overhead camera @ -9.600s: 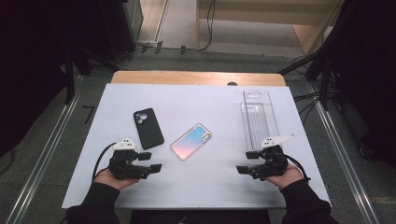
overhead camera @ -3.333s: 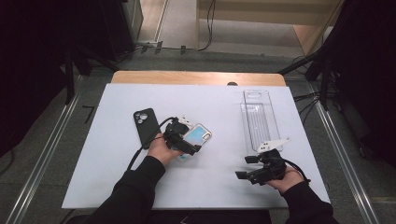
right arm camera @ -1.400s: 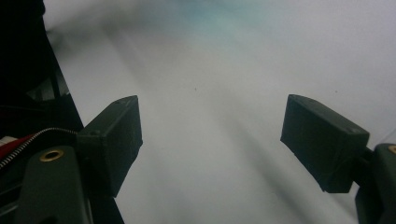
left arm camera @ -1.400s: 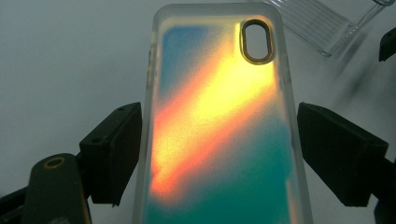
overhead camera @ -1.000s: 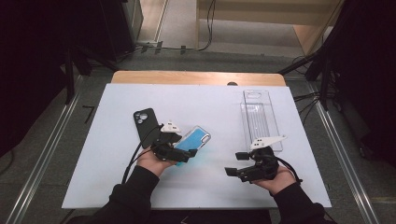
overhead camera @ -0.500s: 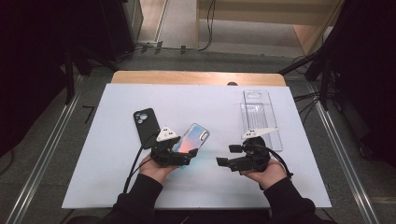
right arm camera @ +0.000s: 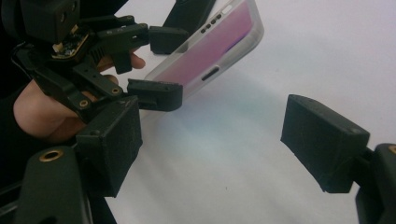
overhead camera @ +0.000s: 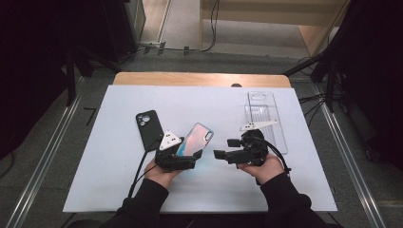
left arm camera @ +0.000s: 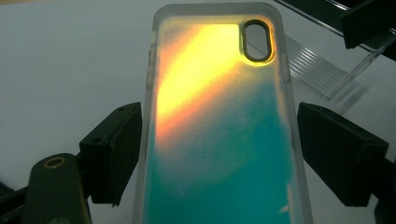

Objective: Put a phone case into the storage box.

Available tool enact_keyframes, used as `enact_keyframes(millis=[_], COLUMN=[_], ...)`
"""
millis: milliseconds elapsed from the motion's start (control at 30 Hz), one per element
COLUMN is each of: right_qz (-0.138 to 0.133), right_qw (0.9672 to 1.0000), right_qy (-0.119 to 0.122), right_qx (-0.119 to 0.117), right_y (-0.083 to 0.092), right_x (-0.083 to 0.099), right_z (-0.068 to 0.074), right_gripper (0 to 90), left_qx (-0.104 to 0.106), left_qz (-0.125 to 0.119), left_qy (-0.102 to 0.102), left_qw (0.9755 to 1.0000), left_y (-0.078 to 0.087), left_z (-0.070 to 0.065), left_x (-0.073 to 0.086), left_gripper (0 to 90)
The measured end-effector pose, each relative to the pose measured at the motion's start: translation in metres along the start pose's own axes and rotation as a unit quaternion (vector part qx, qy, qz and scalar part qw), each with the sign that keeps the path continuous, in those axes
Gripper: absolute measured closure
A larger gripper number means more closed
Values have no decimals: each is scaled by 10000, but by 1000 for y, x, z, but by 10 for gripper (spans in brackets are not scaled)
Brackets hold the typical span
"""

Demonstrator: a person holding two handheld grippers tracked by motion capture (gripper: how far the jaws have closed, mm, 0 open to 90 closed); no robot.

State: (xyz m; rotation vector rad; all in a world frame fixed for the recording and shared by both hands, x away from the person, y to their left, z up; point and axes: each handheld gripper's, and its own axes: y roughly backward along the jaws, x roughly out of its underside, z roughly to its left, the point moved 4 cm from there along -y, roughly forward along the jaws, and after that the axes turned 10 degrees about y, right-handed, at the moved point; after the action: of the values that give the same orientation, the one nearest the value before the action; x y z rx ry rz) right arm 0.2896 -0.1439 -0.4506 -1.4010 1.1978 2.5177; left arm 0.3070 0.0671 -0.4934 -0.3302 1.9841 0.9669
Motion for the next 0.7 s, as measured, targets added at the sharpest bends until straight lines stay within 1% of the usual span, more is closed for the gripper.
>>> enact_keyframes(millis=[233, 267, 400, 433, 500, 700], right_qz=[-69, -76, -153, -162, -198, -211], right_qw=[9999, 9999, 9996, 9994, 9991, 9978], right_qy=[-116, -139, -239, -295, -376, -588], right_qx=[27, 17, -36, -52, -96, -231], right_y=[-5, -6, -10, -11, -13, -20], right_x=[-11, -13, -18, -19, -21, -26], right_z=[0, 0, -2, -3, -5, -9], right_gripper=[187, 187, 192, 194, 201, 224], left_qx=[-14, -19, -1, 11, -11, -45], left_qz=[-274, -319, -499, -586, -683, -725], left_qy=[-72, -104, -89, -83, -104, -34], left_qw=[9996, 9994, 9987, 9982, 9976, 9974], left_y=[-4, -4, -5, -5, -5, -4], left_z=[-9, -10, -12, -13, -12, -9], left_x=[1, 0, -1, -2, -1, 0], left_gripper=[173, 173, 173, 173, 173, 173])
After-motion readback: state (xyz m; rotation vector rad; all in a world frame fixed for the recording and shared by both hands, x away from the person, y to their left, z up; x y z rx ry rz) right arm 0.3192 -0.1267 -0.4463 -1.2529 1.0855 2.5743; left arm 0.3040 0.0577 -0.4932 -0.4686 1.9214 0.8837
